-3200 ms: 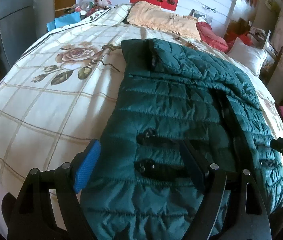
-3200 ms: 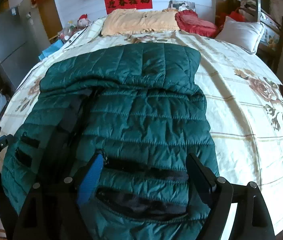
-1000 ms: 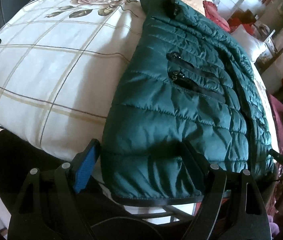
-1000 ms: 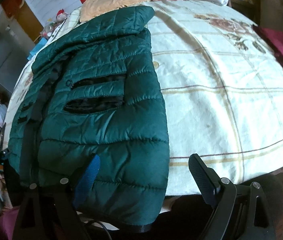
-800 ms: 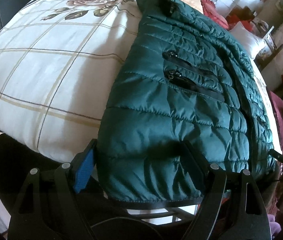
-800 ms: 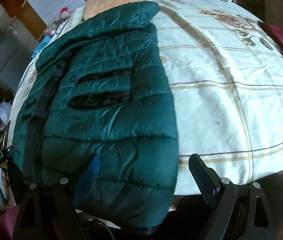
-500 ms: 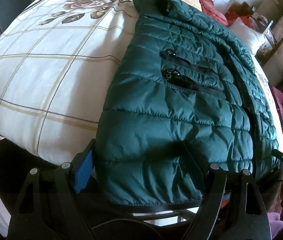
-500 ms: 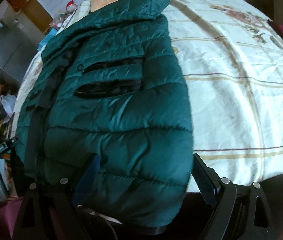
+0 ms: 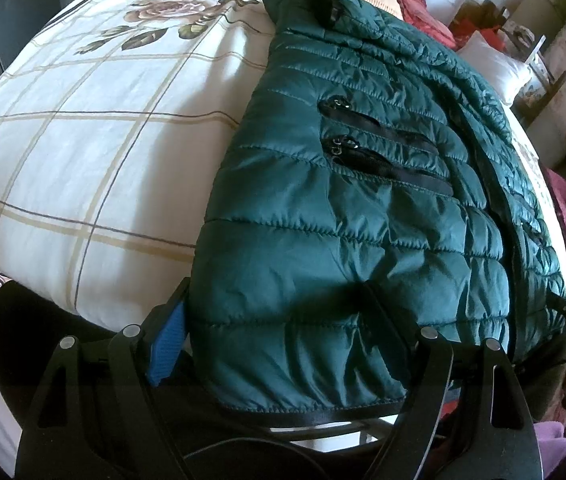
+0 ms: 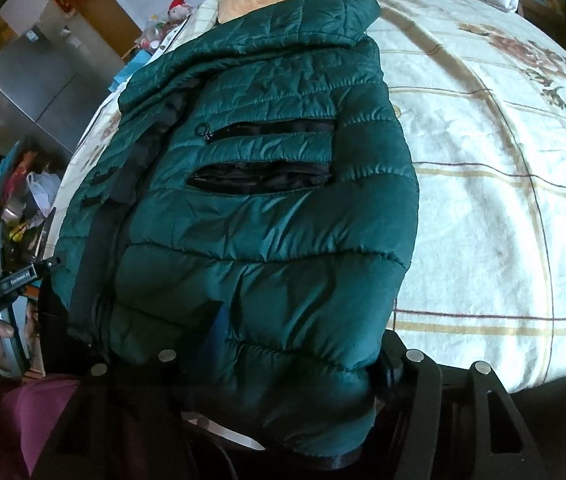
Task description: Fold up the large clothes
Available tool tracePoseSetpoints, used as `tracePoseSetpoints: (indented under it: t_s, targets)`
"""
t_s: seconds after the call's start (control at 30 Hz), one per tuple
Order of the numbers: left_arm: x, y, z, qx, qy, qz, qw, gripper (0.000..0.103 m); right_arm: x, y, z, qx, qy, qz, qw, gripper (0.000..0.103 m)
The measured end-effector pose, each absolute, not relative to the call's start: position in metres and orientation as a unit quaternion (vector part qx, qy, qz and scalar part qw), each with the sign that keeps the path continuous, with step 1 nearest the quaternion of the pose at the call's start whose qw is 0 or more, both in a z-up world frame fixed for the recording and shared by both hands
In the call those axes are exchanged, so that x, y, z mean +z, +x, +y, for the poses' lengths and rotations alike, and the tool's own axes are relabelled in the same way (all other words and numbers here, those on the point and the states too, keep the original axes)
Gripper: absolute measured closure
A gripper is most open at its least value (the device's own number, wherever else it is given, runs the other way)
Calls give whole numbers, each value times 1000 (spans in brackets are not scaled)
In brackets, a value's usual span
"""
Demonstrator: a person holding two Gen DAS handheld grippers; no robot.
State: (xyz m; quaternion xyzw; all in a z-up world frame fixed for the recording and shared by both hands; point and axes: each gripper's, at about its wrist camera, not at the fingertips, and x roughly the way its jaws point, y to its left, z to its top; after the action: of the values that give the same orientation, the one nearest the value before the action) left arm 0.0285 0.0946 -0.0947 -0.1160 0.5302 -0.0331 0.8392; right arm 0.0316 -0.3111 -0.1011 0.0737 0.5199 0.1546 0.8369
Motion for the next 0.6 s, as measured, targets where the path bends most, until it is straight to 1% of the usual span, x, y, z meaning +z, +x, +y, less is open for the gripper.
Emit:
tracePoseSetpoints:
  t_s: [0.1,0.13,0.2,0.27,0.3,0.4,0.43,0.47,0.5,0.57,0.6]
  targets:
    - [-95,28,94,-34,-114,529,841,21,-100,28,-311,153,72,513,842,40]
    - [-95,28,94,-34,-113,529,840,21,-99,29,-310,152,71,513,842,41]
    - [-95,29,94,-34,-112,530,840,21,-97,29,-311,152,71,510,844,48]
    - [-95,29,94,-33,-112,531,839,21,-95,28,-313,155,71,505,846,58]
    - [-95,29,94,-33,-112,532,839,21,-93,28,-315,156,72,503,847,60]
    - [-94,29,93,-36,-112,533,838,22,-88,26,-319,158,81,493,852,76]
    - [-94,29,92,-39,-111,533,838,27,-84,26,-320,163,88,488,853,79]
    - [-93,29,91,-43,-108,533,838,35,-80,27,-321,169,93,483,854,83]
    - [-91,29,91,-44,-106,533,839,38,-75,27,-321,174,95,476,857,83]
    - [-89,29,90,-45,-103,530,840,51,-66,29,-318,181,92,466,861,85]
    - [-87,28,90,-45,-100,528,842,53,-61,30,-317,185,90,460,863,85]
